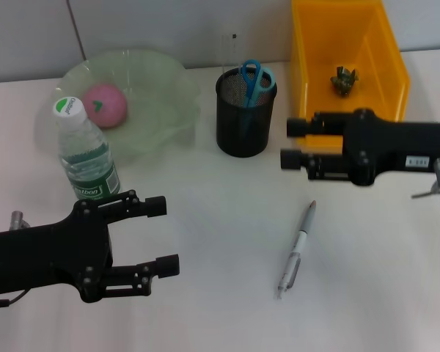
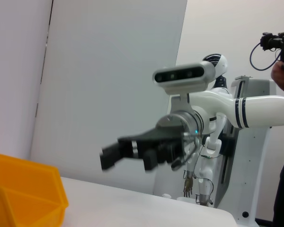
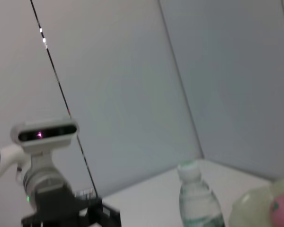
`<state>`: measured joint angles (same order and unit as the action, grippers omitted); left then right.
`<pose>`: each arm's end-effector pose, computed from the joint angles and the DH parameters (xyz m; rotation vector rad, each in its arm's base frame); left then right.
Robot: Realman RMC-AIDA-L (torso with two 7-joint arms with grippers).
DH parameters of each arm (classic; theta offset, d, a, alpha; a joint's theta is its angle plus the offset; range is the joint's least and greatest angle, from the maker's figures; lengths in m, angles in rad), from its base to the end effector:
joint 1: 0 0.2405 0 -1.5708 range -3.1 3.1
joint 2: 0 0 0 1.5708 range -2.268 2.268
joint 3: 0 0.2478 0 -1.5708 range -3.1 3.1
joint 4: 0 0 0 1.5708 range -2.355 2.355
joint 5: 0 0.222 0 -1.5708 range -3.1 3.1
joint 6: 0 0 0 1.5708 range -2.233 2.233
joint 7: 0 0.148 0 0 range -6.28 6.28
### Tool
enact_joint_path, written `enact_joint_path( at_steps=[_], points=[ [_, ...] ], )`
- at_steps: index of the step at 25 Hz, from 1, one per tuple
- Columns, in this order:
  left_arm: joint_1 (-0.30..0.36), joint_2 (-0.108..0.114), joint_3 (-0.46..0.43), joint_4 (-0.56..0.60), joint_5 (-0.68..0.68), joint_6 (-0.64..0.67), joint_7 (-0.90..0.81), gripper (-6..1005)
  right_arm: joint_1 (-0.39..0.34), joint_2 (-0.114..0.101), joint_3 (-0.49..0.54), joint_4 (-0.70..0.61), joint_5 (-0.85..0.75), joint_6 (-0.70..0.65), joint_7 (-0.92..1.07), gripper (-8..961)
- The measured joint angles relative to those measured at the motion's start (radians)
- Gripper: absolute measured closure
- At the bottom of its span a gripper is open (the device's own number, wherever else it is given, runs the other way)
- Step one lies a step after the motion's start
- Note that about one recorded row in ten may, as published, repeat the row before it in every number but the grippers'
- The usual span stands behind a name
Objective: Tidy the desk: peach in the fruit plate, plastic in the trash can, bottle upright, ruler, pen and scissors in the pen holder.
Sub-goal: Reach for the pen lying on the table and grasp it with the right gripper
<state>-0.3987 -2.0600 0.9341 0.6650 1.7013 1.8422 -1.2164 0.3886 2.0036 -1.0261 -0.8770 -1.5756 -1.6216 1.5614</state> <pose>-0.2404 0.2779 0.0023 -2.8838 -0.3203 -1.0851 0.2256 0.3271 0.0414 -2.7414 0.5572 0.9330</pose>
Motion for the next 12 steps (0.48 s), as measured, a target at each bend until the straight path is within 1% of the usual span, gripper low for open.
enact_joint_path(
  at_steps=[12],
  points=[
    [0.0, -0.001, 0.0, -0.002, 0.0, -0.012, 0.006, 170, -0.004, 0.002, 0.0, 0.052, -0.12, -0.011, -0.04, 320]
  ],
)
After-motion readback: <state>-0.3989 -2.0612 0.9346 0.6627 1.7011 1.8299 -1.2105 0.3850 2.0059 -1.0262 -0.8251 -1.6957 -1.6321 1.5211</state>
